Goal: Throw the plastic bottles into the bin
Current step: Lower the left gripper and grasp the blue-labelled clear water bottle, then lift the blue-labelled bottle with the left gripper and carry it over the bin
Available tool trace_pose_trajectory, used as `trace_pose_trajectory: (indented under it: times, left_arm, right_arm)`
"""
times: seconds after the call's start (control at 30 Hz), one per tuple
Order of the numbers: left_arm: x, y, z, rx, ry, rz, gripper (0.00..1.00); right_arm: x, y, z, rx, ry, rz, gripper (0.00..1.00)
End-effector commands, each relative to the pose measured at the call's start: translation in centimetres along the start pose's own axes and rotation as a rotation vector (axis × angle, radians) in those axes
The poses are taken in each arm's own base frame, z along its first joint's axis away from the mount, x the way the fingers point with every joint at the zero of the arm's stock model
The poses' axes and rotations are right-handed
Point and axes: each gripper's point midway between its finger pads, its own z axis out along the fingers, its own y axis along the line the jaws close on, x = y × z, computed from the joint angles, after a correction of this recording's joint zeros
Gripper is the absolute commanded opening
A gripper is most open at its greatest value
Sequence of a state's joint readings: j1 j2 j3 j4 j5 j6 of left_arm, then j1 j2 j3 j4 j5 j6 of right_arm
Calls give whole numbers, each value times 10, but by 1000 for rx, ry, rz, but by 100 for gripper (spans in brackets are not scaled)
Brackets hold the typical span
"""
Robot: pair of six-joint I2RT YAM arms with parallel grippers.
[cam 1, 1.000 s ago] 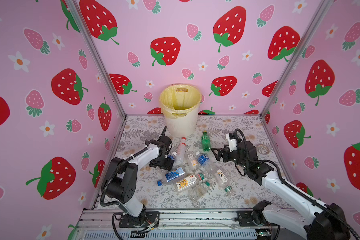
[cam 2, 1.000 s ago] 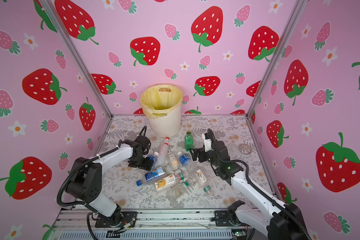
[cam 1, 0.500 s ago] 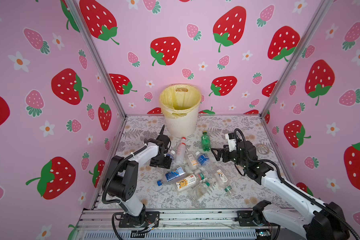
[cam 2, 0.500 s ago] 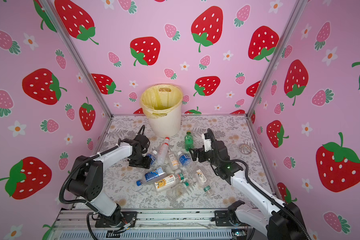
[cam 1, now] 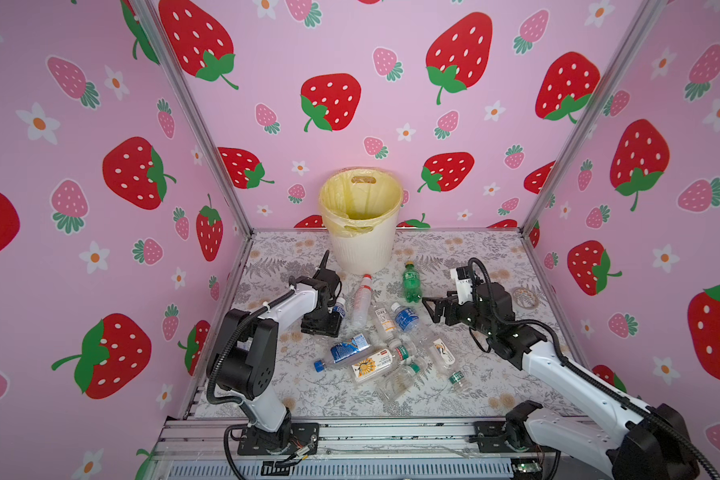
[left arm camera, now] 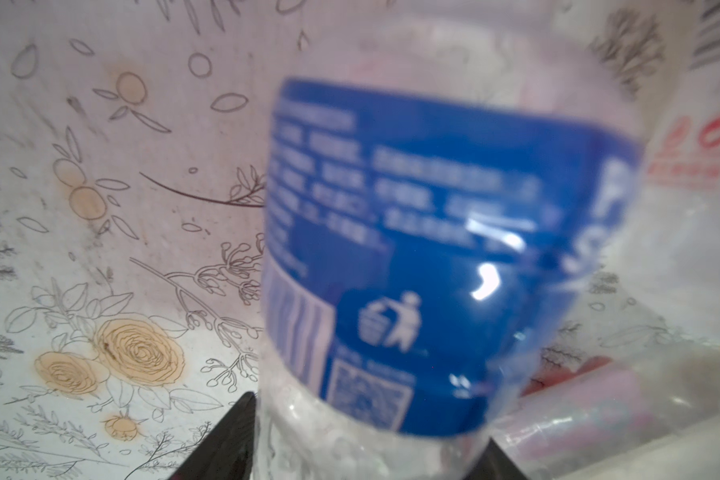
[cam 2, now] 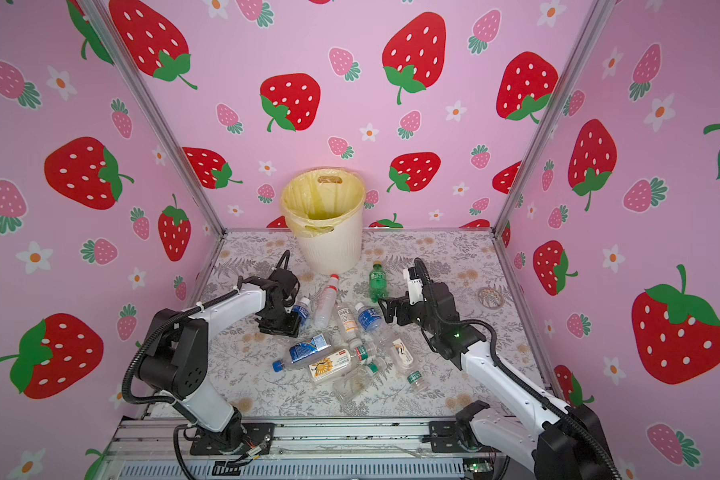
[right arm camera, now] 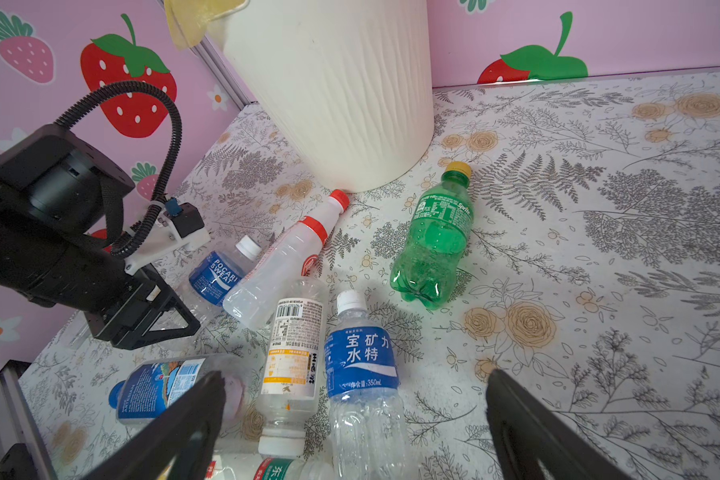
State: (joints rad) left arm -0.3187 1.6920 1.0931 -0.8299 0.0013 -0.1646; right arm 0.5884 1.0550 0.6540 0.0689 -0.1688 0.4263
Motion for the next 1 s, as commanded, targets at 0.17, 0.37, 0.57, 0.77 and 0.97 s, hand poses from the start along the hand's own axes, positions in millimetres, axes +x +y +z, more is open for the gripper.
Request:
trace_pose_trajectory:
  times: [0.17, 0.37, 0.57, 0.77, 0.97]
  left_arm:
    - [-7, 2, -7, 2, -11, -15, 58]
    - [-12, 2, -19, 28, -69, -41, 57]
    - [-18, 2, -37, 63, -135, -79, 56]
    - [-25, 3, -66, 84, -220, -90, 56]
    - [-38, 5, -111, 100, -329, -102, 54]
  right_arm:
    - [-4, 0, -3, -8, -23, 8, 99]
    - [-5, 0, -3, -8, -23, 7, 99]
    - [-5, 0, -4, -8, -22, 14, 99]
    - [-2, -1, -3, -3, -14, 28, 99]
    - [6, -5, -1, 10, 4, 46, 99]
